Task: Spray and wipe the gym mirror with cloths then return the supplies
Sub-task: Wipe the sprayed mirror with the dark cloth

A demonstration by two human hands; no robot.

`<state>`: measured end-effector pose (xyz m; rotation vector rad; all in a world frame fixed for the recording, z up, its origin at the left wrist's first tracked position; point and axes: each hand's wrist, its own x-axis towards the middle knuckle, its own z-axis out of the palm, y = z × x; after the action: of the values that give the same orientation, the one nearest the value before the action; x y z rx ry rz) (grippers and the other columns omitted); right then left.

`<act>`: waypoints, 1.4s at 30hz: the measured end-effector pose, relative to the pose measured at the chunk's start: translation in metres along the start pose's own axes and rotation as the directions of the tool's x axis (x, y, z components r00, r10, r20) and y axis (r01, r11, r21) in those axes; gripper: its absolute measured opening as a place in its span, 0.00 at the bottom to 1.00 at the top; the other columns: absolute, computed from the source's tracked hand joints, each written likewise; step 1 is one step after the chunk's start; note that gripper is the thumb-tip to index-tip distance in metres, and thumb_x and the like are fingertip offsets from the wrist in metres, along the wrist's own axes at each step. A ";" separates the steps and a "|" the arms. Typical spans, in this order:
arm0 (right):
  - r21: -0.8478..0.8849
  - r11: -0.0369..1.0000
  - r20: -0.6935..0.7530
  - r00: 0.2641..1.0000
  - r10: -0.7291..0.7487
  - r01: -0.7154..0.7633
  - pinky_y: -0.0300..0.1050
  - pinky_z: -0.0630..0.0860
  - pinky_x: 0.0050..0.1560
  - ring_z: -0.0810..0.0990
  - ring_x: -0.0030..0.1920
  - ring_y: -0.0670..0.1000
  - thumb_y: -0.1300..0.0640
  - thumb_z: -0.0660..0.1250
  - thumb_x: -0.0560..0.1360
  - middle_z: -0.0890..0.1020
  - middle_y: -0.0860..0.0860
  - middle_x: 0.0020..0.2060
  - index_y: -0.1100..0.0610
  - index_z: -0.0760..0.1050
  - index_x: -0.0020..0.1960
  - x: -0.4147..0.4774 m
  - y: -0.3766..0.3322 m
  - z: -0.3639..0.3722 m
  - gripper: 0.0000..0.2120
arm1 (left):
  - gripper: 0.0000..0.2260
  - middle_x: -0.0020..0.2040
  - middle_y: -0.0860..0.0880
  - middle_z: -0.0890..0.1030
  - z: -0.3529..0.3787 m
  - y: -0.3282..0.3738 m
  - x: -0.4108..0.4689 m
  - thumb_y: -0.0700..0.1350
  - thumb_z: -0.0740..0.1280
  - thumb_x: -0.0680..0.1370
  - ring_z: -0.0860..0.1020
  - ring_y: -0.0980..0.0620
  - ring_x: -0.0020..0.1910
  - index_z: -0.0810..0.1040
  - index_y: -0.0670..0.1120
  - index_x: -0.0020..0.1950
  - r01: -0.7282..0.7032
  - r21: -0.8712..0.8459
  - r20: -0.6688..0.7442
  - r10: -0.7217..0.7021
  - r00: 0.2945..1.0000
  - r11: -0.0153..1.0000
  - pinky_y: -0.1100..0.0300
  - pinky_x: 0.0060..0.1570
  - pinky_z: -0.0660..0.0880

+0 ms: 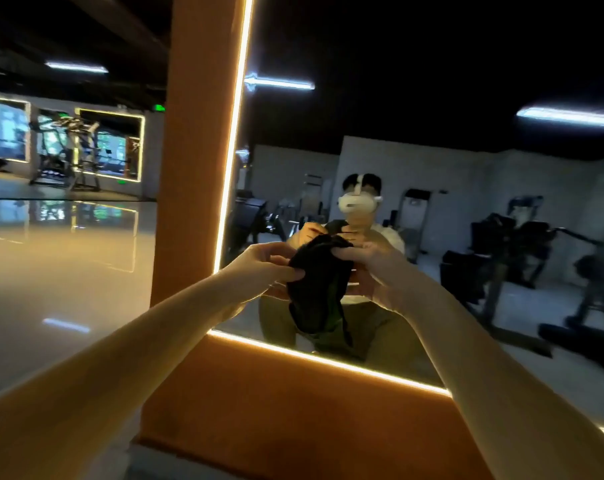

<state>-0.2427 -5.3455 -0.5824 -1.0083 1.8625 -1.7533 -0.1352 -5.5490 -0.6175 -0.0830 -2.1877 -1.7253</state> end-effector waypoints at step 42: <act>-0.311 0.949 -0.547 0.808 -0.220 0.048 0.46 0.78 0.51 0.82 0.51 0.51 0.60 0.67 0.82 0.82 0.50 0.48 0.51 0.78 0.49 -0.079 -0.018 -0.200 0.05 | 0.22 0.59 0.44 0.84 0.185 0.044 0.121 0.46 0.84 0.68 0.85 0.42 0.56 0.79 0.49 0.58 -0.078 0.231 0.300 0.005 0.954 0.970 0.46 0.56 0.82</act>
<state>-0.3276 -5.1500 -0.5517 -0.7601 2.5320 -2.0877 -0.2811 -5.3822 -0.5750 -0.3462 -2.5747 -1.4897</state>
